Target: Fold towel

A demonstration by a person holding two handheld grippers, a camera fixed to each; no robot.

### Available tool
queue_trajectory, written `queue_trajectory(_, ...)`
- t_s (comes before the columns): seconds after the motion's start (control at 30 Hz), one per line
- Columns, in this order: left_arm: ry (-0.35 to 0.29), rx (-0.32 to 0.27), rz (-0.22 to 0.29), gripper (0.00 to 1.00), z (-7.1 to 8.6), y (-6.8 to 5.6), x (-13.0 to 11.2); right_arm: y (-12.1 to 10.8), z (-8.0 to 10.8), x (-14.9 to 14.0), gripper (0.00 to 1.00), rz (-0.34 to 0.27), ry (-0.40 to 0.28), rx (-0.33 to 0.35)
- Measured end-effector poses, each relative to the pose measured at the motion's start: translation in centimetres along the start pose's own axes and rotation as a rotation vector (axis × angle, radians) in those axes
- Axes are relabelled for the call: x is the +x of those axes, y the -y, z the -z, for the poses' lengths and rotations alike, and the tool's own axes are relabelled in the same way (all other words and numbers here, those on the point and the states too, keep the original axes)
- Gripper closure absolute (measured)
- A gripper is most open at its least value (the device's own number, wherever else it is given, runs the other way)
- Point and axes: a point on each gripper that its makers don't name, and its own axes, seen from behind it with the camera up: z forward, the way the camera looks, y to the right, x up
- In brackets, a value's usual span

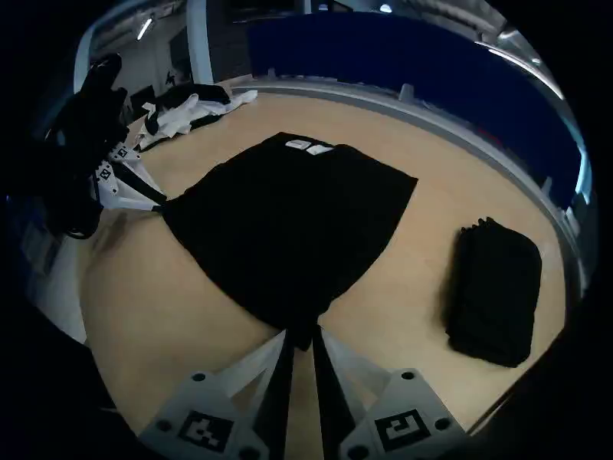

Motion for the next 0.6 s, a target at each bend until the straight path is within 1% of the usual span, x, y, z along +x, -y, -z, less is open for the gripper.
queue_trajectory(0.3, -0.006, 0.001, -0.010, 0.88, 0.5, -0.2, 0.4, -0.2, 0.5, 0.7, 0.83, -0.001, -0.010, 0.001)
queue_trajectory(0.6, -0.015, 0.006, 0.007, 0.89, 1.4, 0.0, 1.2, -0.4, 1.3, 1.6, 0.83, -0.009, -0.024, -0.002)
